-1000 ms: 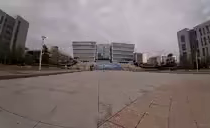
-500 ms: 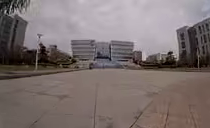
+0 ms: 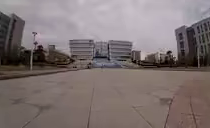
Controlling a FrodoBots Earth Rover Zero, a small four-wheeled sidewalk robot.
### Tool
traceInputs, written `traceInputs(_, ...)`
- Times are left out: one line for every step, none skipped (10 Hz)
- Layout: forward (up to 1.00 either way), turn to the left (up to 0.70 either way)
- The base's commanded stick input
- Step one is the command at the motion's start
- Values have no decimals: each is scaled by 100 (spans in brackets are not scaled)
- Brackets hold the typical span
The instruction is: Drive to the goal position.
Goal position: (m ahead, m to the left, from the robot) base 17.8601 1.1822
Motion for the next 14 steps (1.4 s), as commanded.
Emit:
traceInputs(100, 0)
traceInputs(100, 0)
traceInputs(100, 0)
traceInputs(100, 0)
traceInputs(100, 0)
traceInputs(100, 0)
traceInputs(100, 0)
traceInputs(100, 0)
traceInputs(100, 0)
traceInputs(100, 0)
traceInputs(100, 0)
traceInputs(100, 0)
traceInputs(100, 0)
traceInputs(100, 0)
